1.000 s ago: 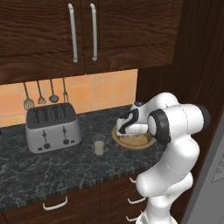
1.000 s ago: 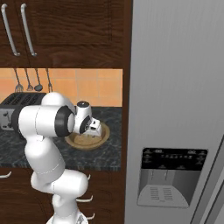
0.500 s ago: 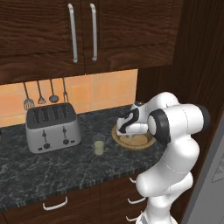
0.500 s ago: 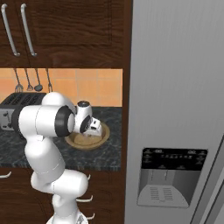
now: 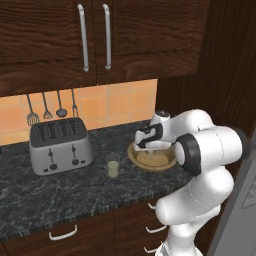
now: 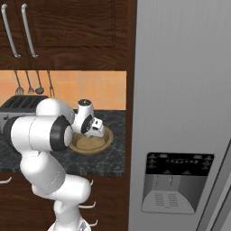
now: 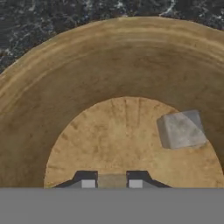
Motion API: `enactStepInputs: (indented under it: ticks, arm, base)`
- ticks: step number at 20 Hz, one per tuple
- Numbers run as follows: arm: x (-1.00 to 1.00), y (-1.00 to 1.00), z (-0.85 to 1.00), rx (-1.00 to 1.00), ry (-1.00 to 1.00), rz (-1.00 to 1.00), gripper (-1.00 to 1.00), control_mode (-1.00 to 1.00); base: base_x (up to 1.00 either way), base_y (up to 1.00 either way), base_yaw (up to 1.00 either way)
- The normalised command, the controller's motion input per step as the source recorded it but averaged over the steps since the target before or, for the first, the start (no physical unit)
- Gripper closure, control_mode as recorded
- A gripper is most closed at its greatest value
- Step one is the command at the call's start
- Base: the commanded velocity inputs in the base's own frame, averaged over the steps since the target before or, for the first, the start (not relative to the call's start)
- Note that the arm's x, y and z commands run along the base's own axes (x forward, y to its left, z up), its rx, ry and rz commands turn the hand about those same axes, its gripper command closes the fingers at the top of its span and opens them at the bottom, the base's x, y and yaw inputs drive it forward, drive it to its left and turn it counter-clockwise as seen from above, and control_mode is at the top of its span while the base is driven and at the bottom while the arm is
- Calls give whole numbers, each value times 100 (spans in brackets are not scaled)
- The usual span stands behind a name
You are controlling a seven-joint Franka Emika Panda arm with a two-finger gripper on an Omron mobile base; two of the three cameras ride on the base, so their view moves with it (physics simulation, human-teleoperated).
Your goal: Grab a lemon wedge from the fridge and one ice cube from the ice bowl, and put them in the glass of lemonade.
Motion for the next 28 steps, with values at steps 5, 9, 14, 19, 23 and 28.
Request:
enactStepInputs:
  ticks: [5, 9, 14, 19, 23, 28]
  arm:
    - [-54, 0, 71, 0, -5, 0, 100, -100]
    - [-41, 16, 74, 0, 0, 9, 100, -100]
    - [-48, 47, 51, 0, 0, 22, 100, -100]
    - [-16, 94, 30, 0, 11, 39, 100, -100]
    - [-7, 94, 2, -2, 3, 20, 100, -100]
    - [4, 27, 0, -1, 0, 0, 100, -100]
  base:
    - [0, 0, 0]
    - [0, 0, 0]
    - [0, 0, 0]
    - [0, 0, 0]
    - [0, 0, 0]
    - [0, 0, 0]
